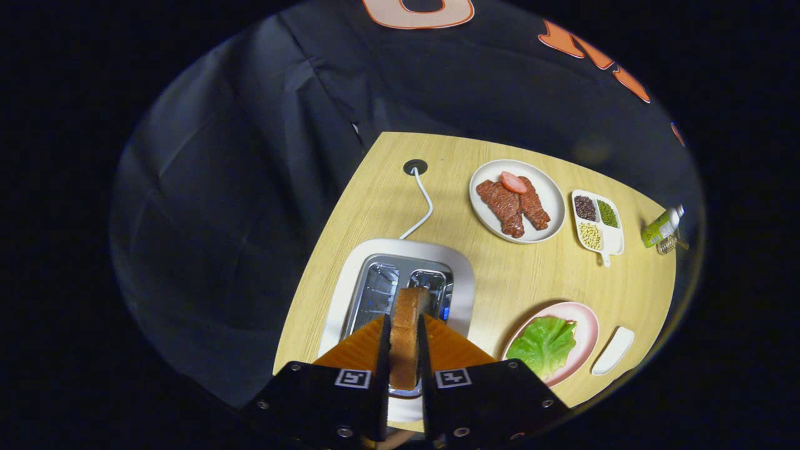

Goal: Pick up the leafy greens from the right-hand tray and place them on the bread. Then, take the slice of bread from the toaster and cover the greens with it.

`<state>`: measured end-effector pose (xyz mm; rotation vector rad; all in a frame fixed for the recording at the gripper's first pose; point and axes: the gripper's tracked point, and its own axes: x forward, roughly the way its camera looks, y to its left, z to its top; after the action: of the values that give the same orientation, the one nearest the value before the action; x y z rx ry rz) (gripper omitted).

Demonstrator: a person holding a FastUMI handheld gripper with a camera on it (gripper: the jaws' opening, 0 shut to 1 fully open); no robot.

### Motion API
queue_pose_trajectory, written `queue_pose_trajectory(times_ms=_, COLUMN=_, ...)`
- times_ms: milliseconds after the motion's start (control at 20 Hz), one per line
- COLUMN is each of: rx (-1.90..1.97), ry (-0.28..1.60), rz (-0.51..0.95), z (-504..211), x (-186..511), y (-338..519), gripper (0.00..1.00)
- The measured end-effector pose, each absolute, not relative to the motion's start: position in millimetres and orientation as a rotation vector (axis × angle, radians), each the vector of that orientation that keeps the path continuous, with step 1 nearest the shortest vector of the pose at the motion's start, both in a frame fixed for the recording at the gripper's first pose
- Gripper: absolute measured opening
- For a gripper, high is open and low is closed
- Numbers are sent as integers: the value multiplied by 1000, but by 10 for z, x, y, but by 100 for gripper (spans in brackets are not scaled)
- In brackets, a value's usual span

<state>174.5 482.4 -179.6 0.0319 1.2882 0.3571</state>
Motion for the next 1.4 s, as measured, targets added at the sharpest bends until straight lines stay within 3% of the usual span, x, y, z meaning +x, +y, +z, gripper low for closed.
queue_pose_trajectory(times_ms=100, rx=47, ry=1286, rz=364, z=-1797, x=1743, y=4820, gripper=16)
queue_pose_trajectory(times_ms=400, rx=121, ry=1228, rz=416, z=-1530, x=1824, y=4735, gripper=8)
queue_pose_trajectory(times_ms=950, rx=335, ry=1072, rz=467, z=-795, x=1856, y=3986, gripper=8)
queue_pose_trajectory(times_ms=1400, rx=466, ry=1070, rz=480, z=-1116, x=1602, y=3256, gripper=8)
